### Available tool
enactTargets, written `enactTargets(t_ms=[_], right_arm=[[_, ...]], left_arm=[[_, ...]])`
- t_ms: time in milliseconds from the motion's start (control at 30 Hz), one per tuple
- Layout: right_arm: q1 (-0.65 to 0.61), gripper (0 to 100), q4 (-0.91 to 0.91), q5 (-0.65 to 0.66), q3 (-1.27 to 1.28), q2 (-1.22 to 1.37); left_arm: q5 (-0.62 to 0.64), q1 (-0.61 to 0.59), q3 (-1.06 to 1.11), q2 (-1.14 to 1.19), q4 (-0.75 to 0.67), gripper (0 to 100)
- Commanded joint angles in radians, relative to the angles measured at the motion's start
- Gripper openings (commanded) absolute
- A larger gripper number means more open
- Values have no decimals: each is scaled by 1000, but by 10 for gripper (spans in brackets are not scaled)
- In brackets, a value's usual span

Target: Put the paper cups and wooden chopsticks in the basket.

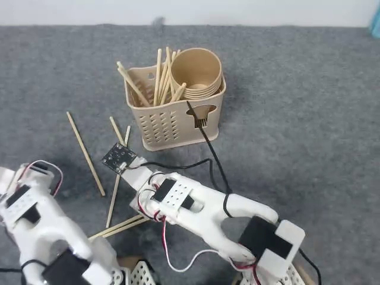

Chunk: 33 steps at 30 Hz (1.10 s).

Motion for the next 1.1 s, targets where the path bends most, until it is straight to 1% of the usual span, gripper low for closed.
enactTargets(t_ms=[0, 33, 133, 200, 267, 467, 600, 700, 800, 933, 1000, 1067], right_arm=[[4, 100, 10, -3, -57, 2], [4, 94, 24, -3, -61, 2], [4, 0, 71, -5, -78, -5], [4, 20, 166, -2, -106, -42], [4, 6, 286, 3, -138, -108], [10, 7, 704, 210, -172, -432], [85, 7, 970, 333, -135, -679], [206, 7, 1121, 448, -81, -851], [409, 7, 1204, 555, 8, -1018], [748, 7, 1191, 744, 190, -1199], [914, 7, 1144, 835, 287, -1283], [1066, 7, 1084, 896, 379, -1356]], left_arm=[[11, -5, -39, -2, -20, 182], [11, -5, -39, -2, -20, 182], [11, -5, -39, -2, -20, 182], [11, -5, -39, 0, -21, 182], [11, -5, -39, 3, -23, 182], [11, -5, -39, 5, -25, 182], [11, -5, -39, 6, -25, 182], [11, -5, -39, 6, -25, 182], [11, -5, -39, 6, -25, 182], [11, -5, -39, 6, -25, 182], [11, -5, -39, 6, -25, 182], [11, -5, -39, 6, -25, 182]])
